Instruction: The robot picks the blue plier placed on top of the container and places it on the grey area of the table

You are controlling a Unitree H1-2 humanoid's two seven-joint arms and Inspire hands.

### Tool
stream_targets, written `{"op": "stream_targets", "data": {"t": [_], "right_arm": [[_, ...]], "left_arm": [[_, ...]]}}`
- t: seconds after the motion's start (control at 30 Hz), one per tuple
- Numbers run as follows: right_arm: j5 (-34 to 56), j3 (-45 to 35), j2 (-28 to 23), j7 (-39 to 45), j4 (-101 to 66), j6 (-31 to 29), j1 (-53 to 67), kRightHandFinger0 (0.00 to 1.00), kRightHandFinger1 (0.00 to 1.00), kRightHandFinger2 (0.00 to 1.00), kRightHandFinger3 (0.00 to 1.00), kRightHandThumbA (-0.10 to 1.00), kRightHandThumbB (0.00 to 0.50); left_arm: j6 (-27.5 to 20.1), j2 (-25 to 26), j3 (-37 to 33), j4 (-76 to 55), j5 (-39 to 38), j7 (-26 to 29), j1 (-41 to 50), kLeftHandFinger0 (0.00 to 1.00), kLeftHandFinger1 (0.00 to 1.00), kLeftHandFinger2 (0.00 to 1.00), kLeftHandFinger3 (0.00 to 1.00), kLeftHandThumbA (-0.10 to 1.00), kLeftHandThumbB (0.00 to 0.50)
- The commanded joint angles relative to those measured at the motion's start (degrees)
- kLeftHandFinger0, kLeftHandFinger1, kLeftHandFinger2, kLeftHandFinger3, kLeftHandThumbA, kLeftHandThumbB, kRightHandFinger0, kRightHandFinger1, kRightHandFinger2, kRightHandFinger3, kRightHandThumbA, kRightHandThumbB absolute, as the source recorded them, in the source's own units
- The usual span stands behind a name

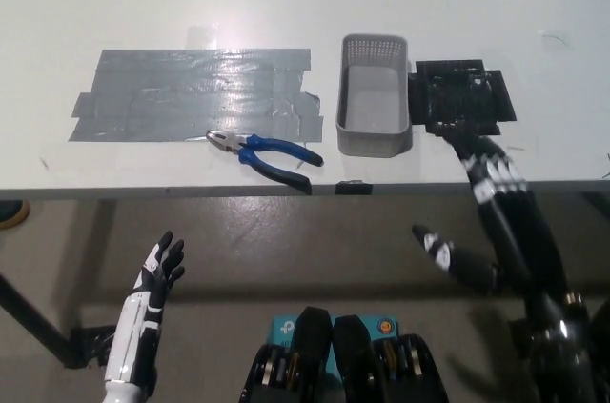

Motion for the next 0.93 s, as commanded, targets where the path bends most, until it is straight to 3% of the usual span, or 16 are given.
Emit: {"op": "stream_targets", "data": {"t": [0.0, 0.17, 0.2, 0.27, 0.53, 0.9], "right_arm": [[12.77, -5.42, 6.13, -2.97, -9.64, -3.20, 8.31, 1.00, 1.00, 1.00, 1.00, 0.64, 0.103], [15.19, -8.04, 8.62, -1.58, 1.95, -7.97, 10.33, 1.00, 1.00, 1.00, 1.00, 0.59, 0.101], [16.00, -8.62, 9.02, -0.82, 4.70, -8.01, 10.73, 1.00, 1.00, 1.00, 1.00, 0.67, 0.103], [15.95, -9.42, 9.33, -0.26, 7.86, -9.26, 10.76, 1.00, 1.00, 1.00, 1.00, 0.66, 0.085], [17.54, -10.17, 9.20, 2.85, 10.36, -8.62, 10.56, 1.00, 1.00, 1.00, 1.00, 0.67, 0.056], [16.90, -9.67, 8.96, 4.48, 10.98, -7.81, 10.21, 1.00, 1.00, 1.00, 1.00, 0.63, 0.070]], "left_arm": [[-1.92, 1.31, 0.12, -2.16, -1.52, -0.63, 0.04, 1.00, 1.00, 1.00, 1.00, 1.00, 0.026], [-1.79, 1.48, 0.07, -2.05, -1.70, -0.54, 0.67, 1.00, 1.00, 1.00, 1.00, 1.00, 0.027], [-2.28, 1.58, 0.09, -1.86, -1.38, -0.35, 0.80, 1.00, 1.00, 1.00, 1.00, 1.00, 0.013], [-1.94, 1.76, 0.14, -2.13, -1.63, -0.38, 1.02, 1.00, 1.00, 1.00, 1.00, 1.00, 0.010], [-2.39, 2.26, -0.09, -2.50, -1.38, -0.22, 1.39, 1.00, 1.00, 1.00, 1.00, 1.00, 0.000], [-3.48, 2.53, -0.02, -1.94, -0.09, 0.28, 0.83, 1.00, 1.00, 1.00, 1.00, 1.00, 0.001]]}}
